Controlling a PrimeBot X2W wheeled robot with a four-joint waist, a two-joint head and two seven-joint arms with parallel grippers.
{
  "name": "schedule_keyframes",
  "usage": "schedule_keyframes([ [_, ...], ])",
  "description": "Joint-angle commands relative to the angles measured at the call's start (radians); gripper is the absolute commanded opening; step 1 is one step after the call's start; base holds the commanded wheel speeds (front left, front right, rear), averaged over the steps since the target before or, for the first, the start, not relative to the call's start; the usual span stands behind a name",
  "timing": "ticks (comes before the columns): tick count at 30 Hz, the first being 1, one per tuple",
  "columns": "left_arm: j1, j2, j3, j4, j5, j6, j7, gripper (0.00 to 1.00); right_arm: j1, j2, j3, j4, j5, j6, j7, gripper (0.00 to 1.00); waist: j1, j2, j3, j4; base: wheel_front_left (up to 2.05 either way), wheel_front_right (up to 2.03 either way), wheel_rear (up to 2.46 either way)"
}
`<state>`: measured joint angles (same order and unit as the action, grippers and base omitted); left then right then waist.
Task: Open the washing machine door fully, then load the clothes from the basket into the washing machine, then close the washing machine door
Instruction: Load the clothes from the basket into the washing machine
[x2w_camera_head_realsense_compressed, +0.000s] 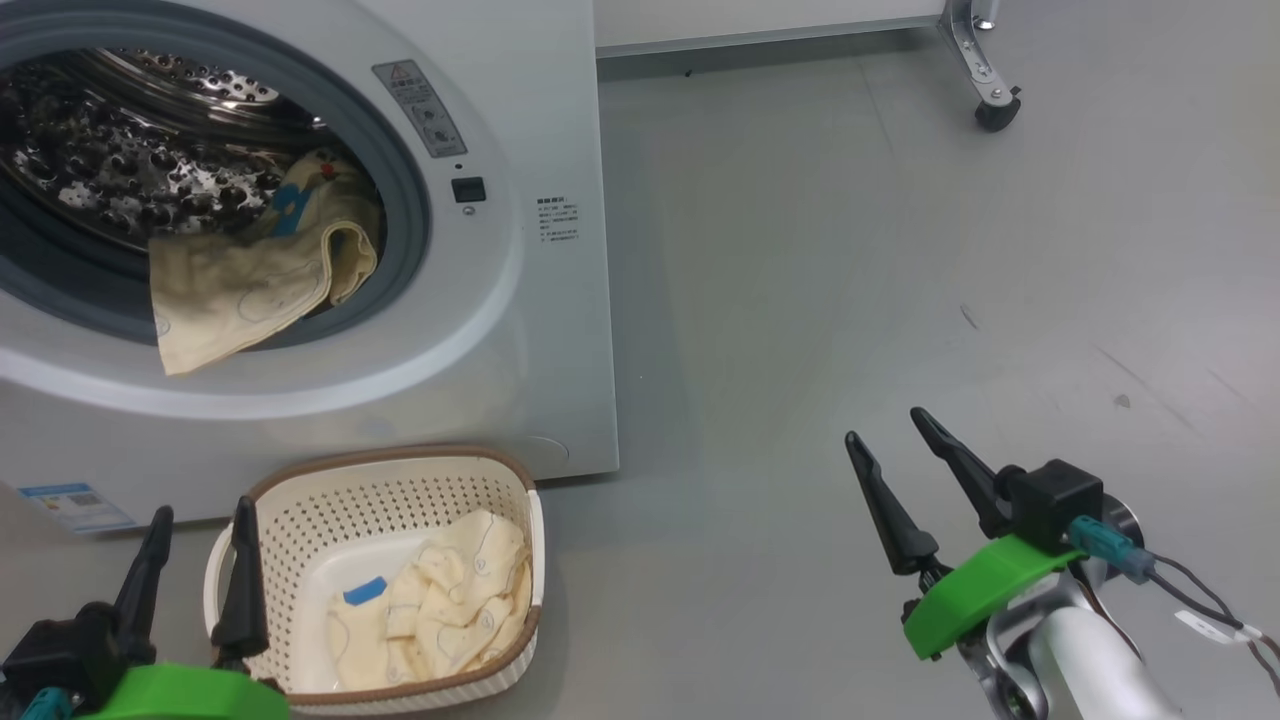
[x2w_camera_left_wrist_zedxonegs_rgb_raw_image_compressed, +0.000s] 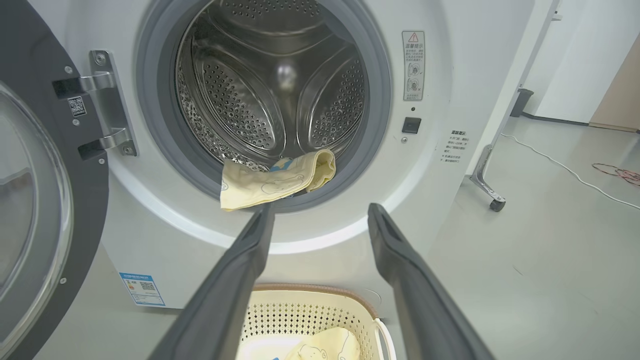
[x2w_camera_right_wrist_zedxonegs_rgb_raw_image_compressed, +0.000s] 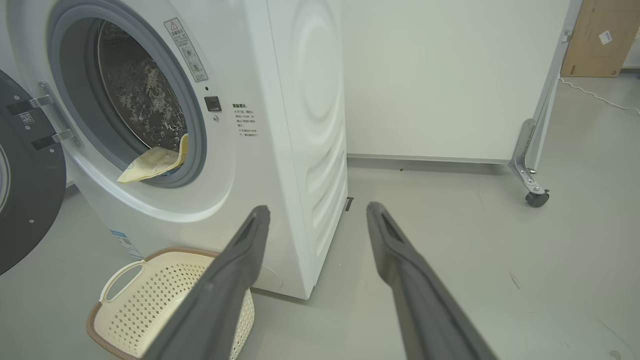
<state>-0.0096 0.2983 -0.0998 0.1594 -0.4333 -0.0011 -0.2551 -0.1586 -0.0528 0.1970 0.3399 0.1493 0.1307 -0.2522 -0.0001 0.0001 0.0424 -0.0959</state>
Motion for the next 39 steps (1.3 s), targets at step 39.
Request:
schedule_keyframes([
  [39,-0.054,-0.112,0.151,0.028,0.147,-0.11,-0.007,1.0,-0.022,0.003,0.025,-0.026,0.01,0.0,-0.01,1.0,0.0001,-0.0001,0.026,-0.002,0.0,0.0,0.0],
])
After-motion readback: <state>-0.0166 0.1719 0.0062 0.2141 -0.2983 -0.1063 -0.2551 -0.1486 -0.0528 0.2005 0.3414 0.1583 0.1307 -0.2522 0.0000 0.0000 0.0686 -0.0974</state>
